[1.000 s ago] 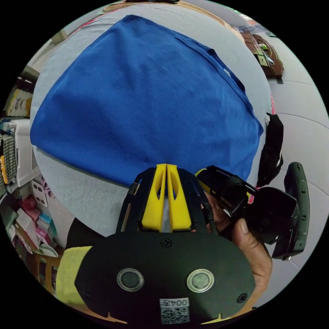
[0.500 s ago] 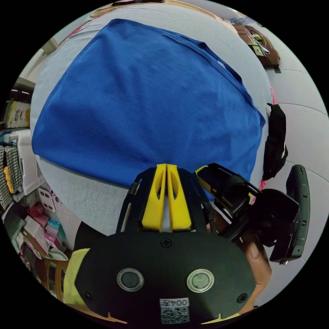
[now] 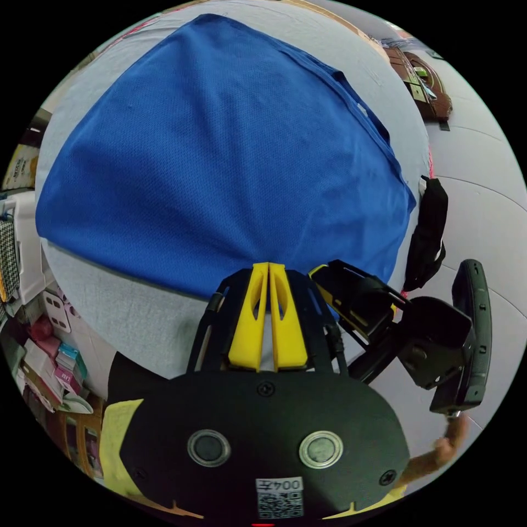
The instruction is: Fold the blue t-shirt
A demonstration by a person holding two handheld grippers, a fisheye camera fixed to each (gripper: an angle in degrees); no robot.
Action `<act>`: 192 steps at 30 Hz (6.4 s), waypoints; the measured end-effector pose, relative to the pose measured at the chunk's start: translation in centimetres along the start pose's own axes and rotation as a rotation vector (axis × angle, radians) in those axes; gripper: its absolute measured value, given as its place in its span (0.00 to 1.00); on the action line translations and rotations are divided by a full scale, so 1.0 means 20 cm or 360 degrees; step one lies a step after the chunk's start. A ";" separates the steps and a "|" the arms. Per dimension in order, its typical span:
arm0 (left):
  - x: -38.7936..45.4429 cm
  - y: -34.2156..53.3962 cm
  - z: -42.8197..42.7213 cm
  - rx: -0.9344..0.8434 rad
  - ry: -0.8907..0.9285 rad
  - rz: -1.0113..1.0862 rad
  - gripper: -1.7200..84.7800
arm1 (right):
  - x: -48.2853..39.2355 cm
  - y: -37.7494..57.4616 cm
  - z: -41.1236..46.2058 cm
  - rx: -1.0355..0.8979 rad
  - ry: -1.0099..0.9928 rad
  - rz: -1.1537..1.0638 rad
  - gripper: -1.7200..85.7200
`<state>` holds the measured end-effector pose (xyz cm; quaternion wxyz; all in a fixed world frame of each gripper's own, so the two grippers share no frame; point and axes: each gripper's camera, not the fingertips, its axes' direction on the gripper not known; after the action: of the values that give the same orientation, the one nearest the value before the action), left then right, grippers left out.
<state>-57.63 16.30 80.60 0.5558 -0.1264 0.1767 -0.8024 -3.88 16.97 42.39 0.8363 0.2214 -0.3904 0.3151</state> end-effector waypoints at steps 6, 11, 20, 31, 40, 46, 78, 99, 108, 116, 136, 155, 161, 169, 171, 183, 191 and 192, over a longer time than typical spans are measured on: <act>-0.01 0.00 0.02 0.0014 0.0021 0.0014 0.03 | 0.03 0.02 0.00 0.0018 -0.0038 0.0013 0.01; -0.02 -0.02 0.04 -0.0008 0.0035 0.0035 0.03 | 0.03 0.04 0.00 0.0023 -0.0023 0.0015 0.01; -0.02 -0.03 0.06 -0.0017 0.0055 0.0046 0.03 | 0.04 0.04 -0.01 0.0017 0.0008 -0.0009 0.01; -0.03 -0.02 0.08 0.0001 0.0050 0.0096 0.03 | 0.11 0.08 -0.02 0.0050 -0.0080 0.0015 0.01; -0.07 -0.04 0.09 -0.0036 0.0118 0.0083 0.03 | 0.05 0.09 -0.03 0.0045 0.0048 -0.0020 0.01; -0.08 -0.04 0.09 -0.0037 0.0129 0.0100 0.03 | 0.07 0.11 -0.04 0.0053 0.0026 -0.0009 0.01; -0.15 -0.01 -0.03 -0.0070 0.0210 0.0158 0.03 | 0.10 0.15 -0.08 0.0054 0.0054 -0.0022 0.01; -0.19 0.10 -0.19 -0.0047 0.0108 0.0347 0.03 | -0.04 0.23 -0.11 0.0128 0.0244 -0.0248 0.01; -0.36 0.07 -0.38 -0.0007 0.0132 0.0526 0.03 | -0.02 0.25 -0.12 0.0088 0.0235 -0.0855 0.01; -0.61 0.13 -0.67 0.0101 0.0073 0.0527 0.03 | 0.09 0.27 -0.18 0.0118 0.0080 -0.1013 0.01; -0.99 0.37 -1.11 0.0388 -0.0434 0.0872 0.14 | 0.45 0.34 -0.32 0.0286 -0.0042 -0.1268 0.18; -1.11 0.18 -1.22 0.0353 -0.0423 0.0926 0.06 | 0.30 0.36 -0.25 0.0275 0.0239 -0.1339 0.12; -1.30 0.08 -1.32 0.0326 -0.0130 0.0835 0.08 | 0.24 0.36 -0.28 0.0281 0.0255 -0.1346 0.12; -1.06 -0.30 -1.61 0.0557 -0.0246 0.1056 0.11 | 0.20 0.35 -0.33 0.0293 0.0243 -0.1325 0.12; -0.95 -0.53 -1.61 0.0506 -0.0241 0.1114 0.13 | 0.20 0.34 -0.35 0.0291 0.0238 -0.1320 0.12; -0.76 -1.14 -1.58 0.0404 -0.0236 0.1172 0.11 | 0.20 0.26 -0.47 0.0237 0.0217 -0.1293 0.12; -0.84 -1.30 -1.54 0.0414 -0.0341 0.0986 0.06 | 0.30 0.24 -0.57 0.0275 0.0140 -0.1239 0.11; -0.86 -1.32 -1.54 0.0416 -0.0295 0.0971 0.06 | 0.30 0.24 -0.58 0.0281 0.0135 -0.1236 0.11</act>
<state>-86.36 45.21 63.73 0.7953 -0.0678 0.0509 -0.6003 1.73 29.63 40.91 0.8863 0.4102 -0.2141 0.0166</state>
